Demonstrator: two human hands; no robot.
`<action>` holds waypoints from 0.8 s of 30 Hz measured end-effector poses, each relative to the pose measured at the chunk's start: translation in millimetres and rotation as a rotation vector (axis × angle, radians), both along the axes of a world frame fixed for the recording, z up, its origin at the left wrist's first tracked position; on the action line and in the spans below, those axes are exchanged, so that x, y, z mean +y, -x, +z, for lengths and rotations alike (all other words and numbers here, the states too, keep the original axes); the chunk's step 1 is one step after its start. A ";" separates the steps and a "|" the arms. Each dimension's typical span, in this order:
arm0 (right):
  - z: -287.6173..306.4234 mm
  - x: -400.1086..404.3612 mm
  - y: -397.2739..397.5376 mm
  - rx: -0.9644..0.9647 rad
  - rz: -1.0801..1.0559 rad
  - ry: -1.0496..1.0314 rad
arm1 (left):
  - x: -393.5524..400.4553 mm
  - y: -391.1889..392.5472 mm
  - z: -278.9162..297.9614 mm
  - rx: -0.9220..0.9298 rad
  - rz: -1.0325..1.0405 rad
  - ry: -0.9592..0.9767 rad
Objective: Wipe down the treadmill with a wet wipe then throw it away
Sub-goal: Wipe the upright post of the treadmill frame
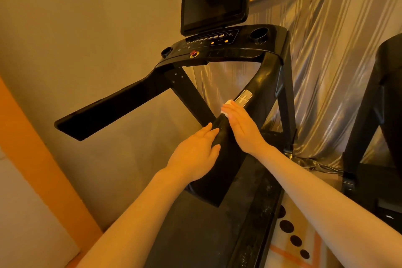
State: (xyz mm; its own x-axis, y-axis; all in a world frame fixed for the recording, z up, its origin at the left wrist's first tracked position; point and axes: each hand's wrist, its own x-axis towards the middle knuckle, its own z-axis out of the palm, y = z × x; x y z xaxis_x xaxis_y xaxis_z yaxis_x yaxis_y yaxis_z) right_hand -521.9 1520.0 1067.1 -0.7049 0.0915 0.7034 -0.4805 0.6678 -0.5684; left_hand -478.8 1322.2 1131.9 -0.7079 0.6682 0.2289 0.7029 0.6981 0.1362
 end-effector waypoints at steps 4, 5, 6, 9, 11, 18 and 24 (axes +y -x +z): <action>-14.2 -16.2 -20.2 0.028 0.075 0.025 | -0.6 -0.4 -0.6 0.026 -0.002 0.005; -17.1 -18.1 -22.5 0.035 0.083 0.031 | -1.0 -0.6 -0.9 0.031 -0.002 0.007; -18.5 -18.2 -23.1 0.042 0.084 0.033 | -1.0 -0.6 -0.9 0.034 -0.003 0.009; -16.3 -13.3 -14.6 0.054 0.048 0.027 | -0.7 -0.1 -1.1 0.036 -0.005 0.002; -14.7 -11.7 -6.0 0.056 -0.003 0.052 | -1.0 0.2 -2.1 0.037 -0.003 -0.011; -28.2 -35.0 -10.8 0.098 -0.030 0.166 | 0.8 0.3 -4.1 0.062 0.002 -0.027; -50.6 -54.0 -24.1 0.145 0.007 0.200 | 2.4 0.1 -6.3 0.085 0.017 -0.029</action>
State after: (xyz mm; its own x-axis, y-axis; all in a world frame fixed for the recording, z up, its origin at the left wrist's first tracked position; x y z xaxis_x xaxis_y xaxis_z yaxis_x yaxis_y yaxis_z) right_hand -497.8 1466.0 1016.5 -0.5990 0.2350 0.7655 -0.5708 0.5451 -0.6141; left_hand -478.9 1324.6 1125.5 -0.6965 0.6484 0.3075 0.7007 0.7069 0.0965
